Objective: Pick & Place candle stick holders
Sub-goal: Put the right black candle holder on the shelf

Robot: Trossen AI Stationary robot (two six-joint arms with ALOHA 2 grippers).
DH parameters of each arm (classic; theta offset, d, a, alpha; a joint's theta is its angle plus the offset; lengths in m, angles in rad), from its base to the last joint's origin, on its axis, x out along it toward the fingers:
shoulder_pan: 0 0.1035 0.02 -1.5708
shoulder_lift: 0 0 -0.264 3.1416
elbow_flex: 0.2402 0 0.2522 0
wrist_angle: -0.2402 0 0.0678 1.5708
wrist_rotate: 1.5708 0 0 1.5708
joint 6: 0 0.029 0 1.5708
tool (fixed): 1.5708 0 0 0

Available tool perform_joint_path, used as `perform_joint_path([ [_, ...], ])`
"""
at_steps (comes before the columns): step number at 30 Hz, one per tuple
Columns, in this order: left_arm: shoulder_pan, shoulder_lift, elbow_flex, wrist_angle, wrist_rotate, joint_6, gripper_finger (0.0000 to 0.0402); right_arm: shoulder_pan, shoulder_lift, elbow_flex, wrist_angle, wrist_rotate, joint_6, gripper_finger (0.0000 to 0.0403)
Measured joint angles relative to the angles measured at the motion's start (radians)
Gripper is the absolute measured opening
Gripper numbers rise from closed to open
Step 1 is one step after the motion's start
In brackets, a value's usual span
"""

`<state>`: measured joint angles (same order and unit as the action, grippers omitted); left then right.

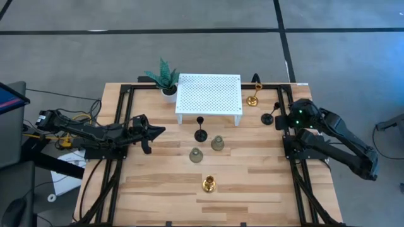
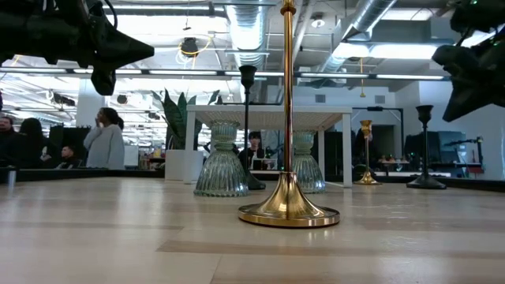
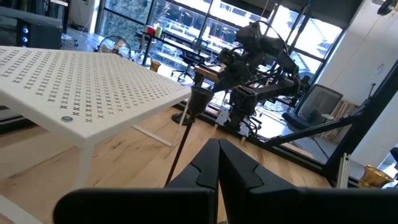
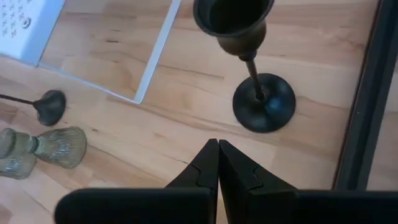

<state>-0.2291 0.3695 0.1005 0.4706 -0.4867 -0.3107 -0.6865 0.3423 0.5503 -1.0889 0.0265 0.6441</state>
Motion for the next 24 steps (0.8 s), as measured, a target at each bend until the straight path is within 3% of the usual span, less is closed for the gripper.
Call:
perform_joint_path([
  [7,0.0,0.0,0.0,-0.002,-0.018,0.035,0.0005,0.0,0.035,0.0,0.036,0.051,0.001,0.0],
  [24,0.0,0.0,0.0,-0.002,-0.018,0.052,0.0005,0.008,0.045,0.0,0.103,-0.019,0.033,0.0],
])
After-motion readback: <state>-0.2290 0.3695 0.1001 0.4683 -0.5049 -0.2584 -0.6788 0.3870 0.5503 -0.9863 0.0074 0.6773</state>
